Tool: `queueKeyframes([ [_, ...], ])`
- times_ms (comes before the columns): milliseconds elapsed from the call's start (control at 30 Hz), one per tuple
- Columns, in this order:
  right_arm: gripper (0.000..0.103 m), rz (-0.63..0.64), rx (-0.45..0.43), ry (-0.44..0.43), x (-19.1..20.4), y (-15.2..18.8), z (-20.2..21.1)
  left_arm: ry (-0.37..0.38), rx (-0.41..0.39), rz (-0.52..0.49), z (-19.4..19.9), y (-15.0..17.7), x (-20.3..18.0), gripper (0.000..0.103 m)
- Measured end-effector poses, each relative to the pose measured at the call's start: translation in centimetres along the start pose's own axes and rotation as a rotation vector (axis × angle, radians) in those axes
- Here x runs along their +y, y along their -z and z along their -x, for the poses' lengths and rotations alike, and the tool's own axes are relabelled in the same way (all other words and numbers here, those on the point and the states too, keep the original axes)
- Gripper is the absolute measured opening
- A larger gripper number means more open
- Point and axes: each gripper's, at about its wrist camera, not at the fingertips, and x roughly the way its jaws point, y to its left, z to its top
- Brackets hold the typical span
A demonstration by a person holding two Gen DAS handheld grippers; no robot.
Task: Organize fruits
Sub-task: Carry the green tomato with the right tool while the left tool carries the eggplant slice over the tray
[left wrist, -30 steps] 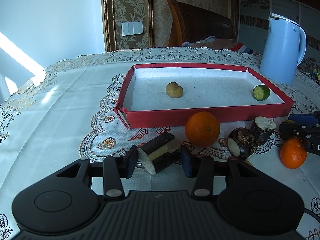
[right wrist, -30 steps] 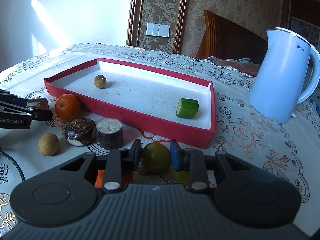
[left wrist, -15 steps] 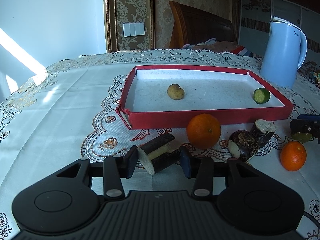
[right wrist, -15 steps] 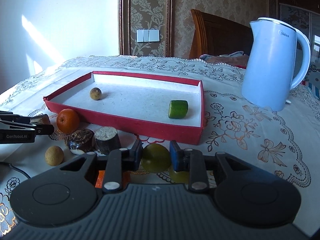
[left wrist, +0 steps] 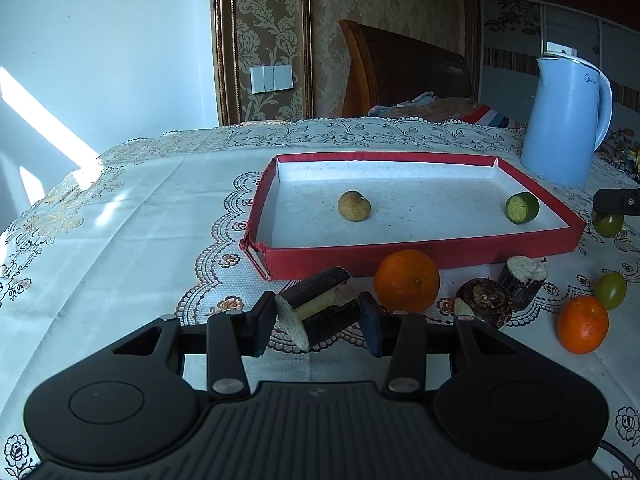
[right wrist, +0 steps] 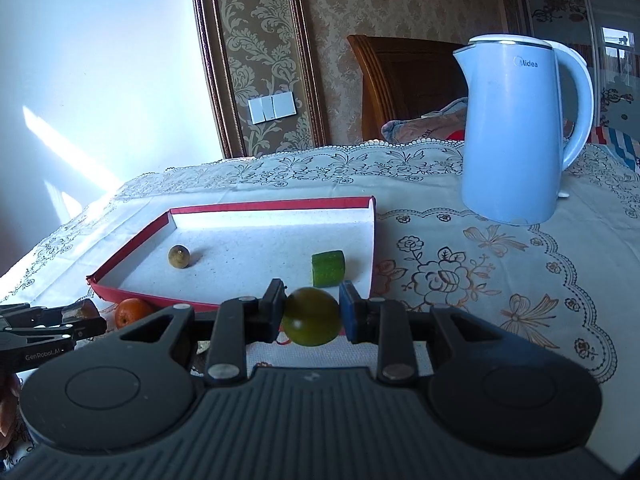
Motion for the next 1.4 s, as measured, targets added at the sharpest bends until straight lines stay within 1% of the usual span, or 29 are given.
queueKeyframes([
  [267,0.028,0.025,0.007,-0.028,1.7,-0.4,-1.6,0.004,-0.004,0.011,0.5,-0.7,0.4,0.044],
  [367,0.028,0.033,0.01,-0.031,2.1,-0.7,-2.2,0.018,0.005,0.022,0.6,-1.2,0.5,0.044],
  [667,0.028,0.072,-0.009,-0.007,3.4,-2.6,-4.1,0.022,0.01,0.02,-0.5,-3.6,-0.3,0.044],
  [833,0.028,0.073,-0.008,0.02,3.9,-3.7,-6.5,0.022,-0.001,0.025,-2.5,-5.5,-1.1,0.044],
  [967,0.028,0.069,0.011,0.044,4.1,-4.3,-8.6,0.023,0.011,0.04,-5.0,-6.7,-1.7,0.044],
  [1167,0.028,0.064,0.05,0.078,4.2,-4.4,-11.8,-0.008,0.025,0.052,-8.0,-7.6,-2.2,0.044],
  [1400,0.028,0.043,0.095,0.106,3.8,-4.5,-14.6,-0.034,0.018,0.058,-9.6,-8.3,-2.2,0.044],
])
